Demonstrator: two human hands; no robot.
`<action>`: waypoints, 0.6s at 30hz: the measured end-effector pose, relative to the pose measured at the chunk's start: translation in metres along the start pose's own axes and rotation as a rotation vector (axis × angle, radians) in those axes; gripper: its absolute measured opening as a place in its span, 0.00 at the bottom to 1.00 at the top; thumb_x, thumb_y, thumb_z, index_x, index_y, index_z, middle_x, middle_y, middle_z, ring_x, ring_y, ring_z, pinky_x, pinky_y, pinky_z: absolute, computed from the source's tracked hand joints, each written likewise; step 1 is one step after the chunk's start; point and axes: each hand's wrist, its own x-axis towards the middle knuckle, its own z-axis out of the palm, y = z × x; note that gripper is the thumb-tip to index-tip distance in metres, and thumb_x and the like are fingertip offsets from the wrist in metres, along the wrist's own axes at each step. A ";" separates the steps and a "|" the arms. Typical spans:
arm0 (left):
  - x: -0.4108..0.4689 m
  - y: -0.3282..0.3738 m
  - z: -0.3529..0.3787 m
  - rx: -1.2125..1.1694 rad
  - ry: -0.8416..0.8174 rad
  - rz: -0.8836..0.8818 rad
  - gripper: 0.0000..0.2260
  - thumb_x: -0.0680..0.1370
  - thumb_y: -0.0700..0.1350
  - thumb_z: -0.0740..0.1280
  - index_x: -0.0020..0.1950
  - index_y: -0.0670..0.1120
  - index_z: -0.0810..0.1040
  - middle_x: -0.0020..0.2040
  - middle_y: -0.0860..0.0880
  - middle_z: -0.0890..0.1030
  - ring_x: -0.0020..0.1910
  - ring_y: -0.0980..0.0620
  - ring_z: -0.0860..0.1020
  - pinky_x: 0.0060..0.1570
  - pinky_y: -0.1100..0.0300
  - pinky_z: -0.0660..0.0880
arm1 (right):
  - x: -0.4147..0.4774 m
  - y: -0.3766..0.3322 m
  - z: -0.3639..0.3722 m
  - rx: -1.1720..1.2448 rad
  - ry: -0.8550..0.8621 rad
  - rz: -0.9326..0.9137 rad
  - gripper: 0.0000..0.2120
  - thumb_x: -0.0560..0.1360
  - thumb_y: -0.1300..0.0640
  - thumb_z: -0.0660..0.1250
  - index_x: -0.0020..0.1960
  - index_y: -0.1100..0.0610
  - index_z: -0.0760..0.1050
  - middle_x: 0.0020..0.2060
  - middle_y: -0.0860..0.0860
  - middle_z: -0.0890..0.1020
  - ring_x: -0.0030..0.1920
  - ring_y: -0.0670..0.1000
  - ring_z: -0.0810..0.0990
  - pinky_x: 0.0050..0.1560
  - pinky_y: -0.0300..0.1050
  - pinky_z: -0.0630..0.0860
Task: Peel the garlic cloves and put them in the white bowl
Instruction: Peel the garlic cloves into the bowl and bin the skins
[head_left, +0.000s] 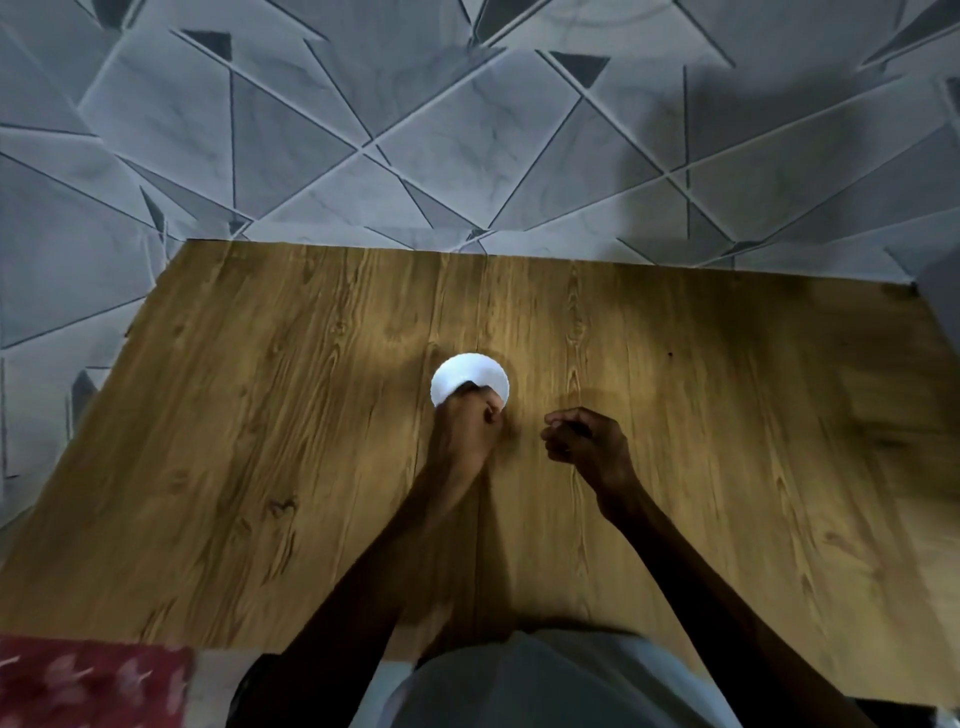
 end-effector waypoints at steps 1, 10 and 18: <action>0.013 -0.007 -0.006 -0.010 0.062 -0.039 0.08 0.74 0.36 0.64 0.42 0.41 0.83 0.41 0.48 0.83 0.41 0.52 0.78 0.39 0.69 0.64 | 0.002 -0.001 -0.001 0.002 0.005 0.004 0.06 0.79 0.61 0.66 0.52 0.59 0.81 0.41 0.54 0.85 0.42 0.51 0.85 0.44 0.43 0.82; 0.055 -0.030 -0.004 -0.048 -0.205 -0.228 0.07 0.75 0.38 0.63 0.42 0.41 0.81 0.42 0.44 0.80 0.42 0.46 0.78 0.32 0.70 0.66 | 0.013 0.005 -0.017 -0.027 0.015 -0.016 0.07 0.80 0.62 0.64 0.51 0.60 0.81 0.43 0.54 0.85 0.44 0.53 0.85 0.44 0.43 0.82; 0.032 -0.007 -0.010 -0.011 0.096 0.087 0.09 0.73 0.32 0.61 0.38 0.42 0.78 0.35 0.48 0.78 0.34 0.52 0.75 0.35 0.57 0.73 | 0.028 0.019 -0.052 -0.269 0.204 -0.029 0.07 0.78 0.66 0.66 0.51 0.58 0.80 0.46 0.54 0.84 0.44 0.53 0.84 0.45 0.50 0.83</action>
